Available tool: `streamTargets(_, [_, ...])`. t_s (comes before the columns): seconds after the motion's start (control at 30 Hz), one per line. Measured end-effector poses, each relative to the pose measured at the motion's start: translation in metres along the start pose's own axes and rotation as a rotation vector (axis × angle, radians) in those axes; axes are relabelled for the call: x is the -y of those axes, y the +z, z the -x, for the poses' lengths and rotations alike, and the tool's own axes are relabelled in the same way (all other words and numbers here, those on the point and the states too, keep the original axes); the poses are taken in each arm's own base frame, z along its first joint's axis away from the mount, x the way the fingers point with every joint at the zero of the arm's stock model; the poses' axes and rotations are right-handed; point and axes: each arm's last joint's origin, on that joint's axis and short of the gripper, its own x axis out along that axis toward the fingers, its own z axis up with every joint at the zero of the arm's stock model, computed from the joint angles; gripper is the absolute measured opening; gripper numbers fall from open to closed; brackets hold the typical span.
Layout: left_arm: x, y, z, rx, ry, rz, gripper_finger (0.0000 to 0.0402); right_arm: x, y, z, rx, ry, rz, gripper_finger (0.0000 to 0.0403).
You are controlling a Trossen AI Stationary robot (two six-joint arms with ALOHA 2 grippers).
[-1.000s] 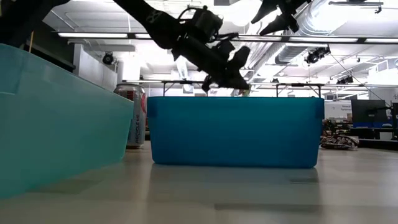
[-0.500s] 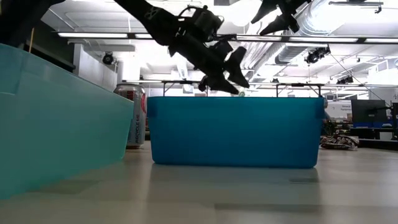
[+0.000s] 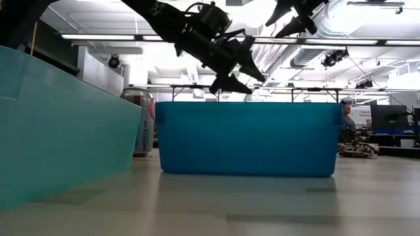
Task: Sort candy
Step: Put the brown chocolate into the green bin
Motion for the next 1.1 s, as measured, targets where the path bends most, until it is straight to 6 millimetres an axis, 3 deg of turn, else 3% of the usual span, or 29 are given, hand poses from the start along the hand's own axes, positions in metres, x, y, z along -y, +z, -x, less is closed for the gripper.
streamTargets(0.2, [0.005, 0.000, 0.002, 0.001, 0.013, -0.038, 0.0257, 0.000, 0.000, 0.000, 0.000, 0.000, -0.002, 0.0264])
streamTargets(0.3, [0.001, 0.011, 0.016, 0.011, 0.020, -0.047, 0.0257, 0.000, 0.000, 0.000, 0.000, -0.001, -0.002, 0.0264])
streamTargets(0.43, [-0.006, 0.033, 0.049, 0.041, 0.046, -0.072, 0.0257, 0.000, 0.000, 0.000, 0.000, 0.000, 0.000, 0.0264])
streamTargets(0.6, [-0.013, 0.063, 0.106, 0.111, 0.081, -0.089, 0.0257, 0.000, 0.000, 0.000, 0.000, 0.000, 0.001, 0.0264])
streamTargets(0.7, [-0.021, 0.068, 0.137, 0.138, 0.123, -0.075, 0.0257, 0.000, 0.000, 0.000, -0.002, -0.001, 0.001, 0.0264])
streamTargets(0.87, [-0.042, 0.049, 0.179, 0.160, 0.263, -0.021, 0.0257, 0.000, -0.001, 0.000, -0.010, -0.004, 0.002, 0.0264])
streamTargets(1.1, [-0.074, -0.019, 0.213, 0.076, 0.419, 0.201, 0.0257, 0.000, -0.001, -0.001, -0.013, -0.005, -0.008, 0.0264])
